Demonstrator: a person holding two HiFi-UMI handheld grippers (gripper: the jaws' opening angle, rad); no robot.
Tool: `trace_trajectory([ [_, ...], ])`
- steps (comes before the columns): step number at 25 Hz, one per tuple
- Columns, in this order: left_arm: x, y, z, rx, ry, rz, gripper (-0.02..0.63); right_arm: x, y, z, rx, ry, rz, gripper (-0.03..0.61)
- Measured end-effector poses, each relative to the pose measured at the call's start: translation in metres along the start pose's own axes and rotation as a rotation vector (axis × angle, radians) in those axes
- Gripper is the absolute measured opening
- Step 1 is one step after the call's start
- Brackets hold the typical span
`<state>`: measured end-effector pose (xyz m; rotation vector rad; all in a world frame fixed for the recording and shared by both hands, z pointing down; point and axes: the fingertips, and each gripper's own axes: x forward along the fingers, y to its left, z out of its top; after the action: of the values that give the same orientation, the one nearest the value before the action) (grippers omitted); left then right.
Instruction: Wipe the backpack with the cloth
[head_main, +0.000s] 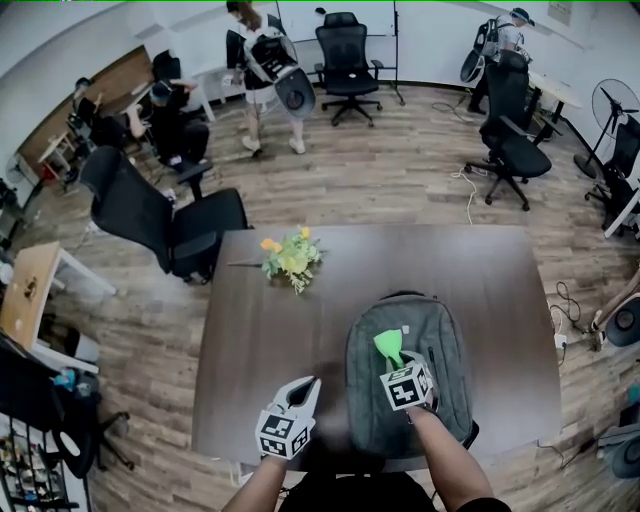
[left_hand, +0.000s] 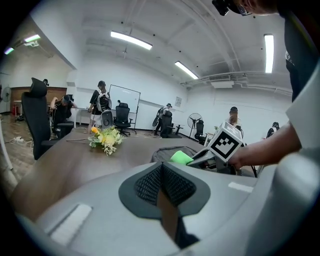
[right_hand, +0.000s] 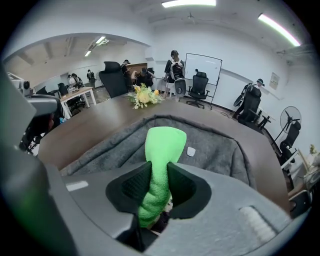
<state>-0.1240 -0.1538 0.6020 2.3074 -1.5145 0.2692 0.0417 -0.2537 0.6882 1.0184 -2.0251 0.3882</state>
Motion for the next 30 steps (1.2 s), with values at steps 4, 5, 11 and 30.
trace_trajectory([
  [4, 0.006, -0.002, 0.002, 0.007, -0.001, -0.017, 0.020, -0.003, -0.019, -0.007, 0.019, 0.009, -0.031, 0.094],
  [5, 0.008, -0.004, 0.004, 0.010, -0.002, -0.023, 0.020, -0.004, -0.024, -0.008, 0.023, 0.008, -0.040, 0.094],
  [11, 0.017, -0.018, 0.007, 0.024, -0.002, -0.057, 0.020, -0.015, -0.053, -0.023, 0.051, 0.027, -0.095, 0.094],
  [30, 0.030, -0.044, 0.014, -0.042, -0.018, -0.128, 0.020, -0.043, -0.126, -0.046, 0.078, 0.073, -0.238, 0.095],
])
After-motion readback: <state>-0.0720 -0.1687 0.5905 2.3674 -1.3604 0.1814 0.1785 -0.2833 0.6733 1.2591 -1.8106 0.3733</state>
